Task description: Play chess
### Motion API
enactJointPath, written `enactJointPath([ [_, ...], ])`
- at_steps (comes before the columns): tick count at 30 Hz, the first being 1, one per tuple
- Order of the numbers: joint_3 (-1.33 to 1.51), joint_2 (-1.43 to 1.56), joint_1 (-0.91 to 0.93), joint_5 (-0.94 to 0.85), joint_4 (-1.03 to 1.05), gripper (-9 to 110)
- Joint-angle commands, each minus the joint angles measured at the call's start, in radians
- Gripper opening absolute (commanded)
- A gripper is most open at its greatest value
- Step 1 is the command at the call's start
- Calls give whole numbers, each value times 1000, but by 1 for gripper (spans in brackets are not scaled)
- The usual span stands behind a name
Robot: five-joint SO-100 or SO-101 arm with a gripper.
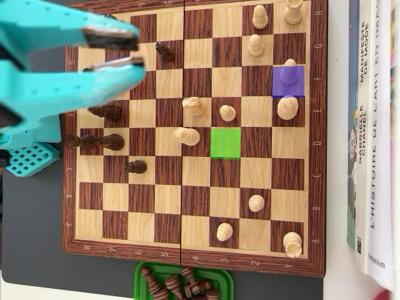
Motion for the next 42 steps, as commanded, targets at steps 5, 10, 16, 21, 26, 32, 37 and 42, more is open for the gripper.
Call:
enactJointPath([
  [5,-51,-40,-8,35,6,10],
  [10,-32,-41,-3,55,8,10],
  [16,-32,-58,-6,57,8,10],
  [21,-61,-129,-6,51,9,10],
  [26,-71,-146,-8,49,9,10],
  [32,-72,-155,-8,52,9,10],
  [37,-72,-156,-5,57,9,10],
  [42,-72,-156,-5,55,9,10],
])
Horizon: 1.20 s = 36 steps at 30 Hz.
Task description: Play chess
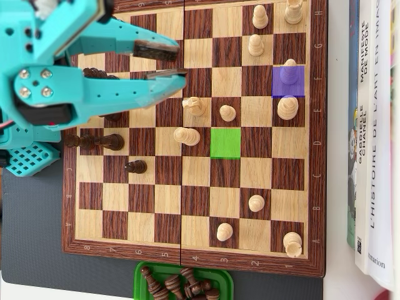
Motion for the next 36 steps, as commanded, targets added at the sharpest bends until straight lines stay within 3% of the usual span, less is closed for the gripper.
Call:
enactJointPath([
  [1,-58,0,3,5,3,10],
  [29,-221,-250,-26,9,5,10],
  [36,-399,-396,-37,64,201,10],
])
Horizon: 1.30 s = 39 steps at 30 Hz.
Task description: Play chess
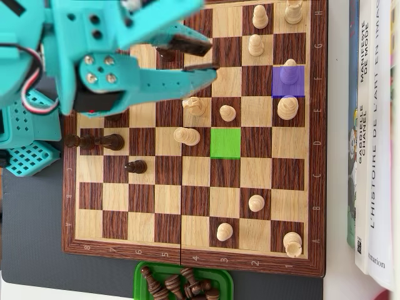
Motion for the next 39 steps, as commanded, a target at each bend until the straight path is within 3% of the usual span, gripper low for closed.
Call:
enactJointPath([
  [1,-137,-46,-8,9,54,10],
  [13,-390,-373,-54,48,69,11],
  [21,-611,-555,-44,104,250,11],
  [39,-844,-824,-38,238,258,11],
])
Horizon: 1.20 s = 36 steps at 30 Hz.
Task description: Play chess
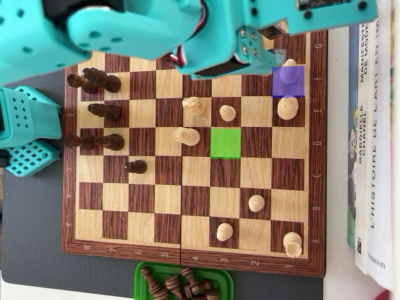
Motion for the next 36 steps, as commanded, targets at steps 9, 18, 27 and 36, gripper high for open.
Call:
enactJointPath([
  [9,-71,-15,26,12,3,15],
  [18,-114,-81,41,12,2,15],
  [27,-146,-112,48,12,3,15],
  [36,-147,-155,52,12,-6,15],
])
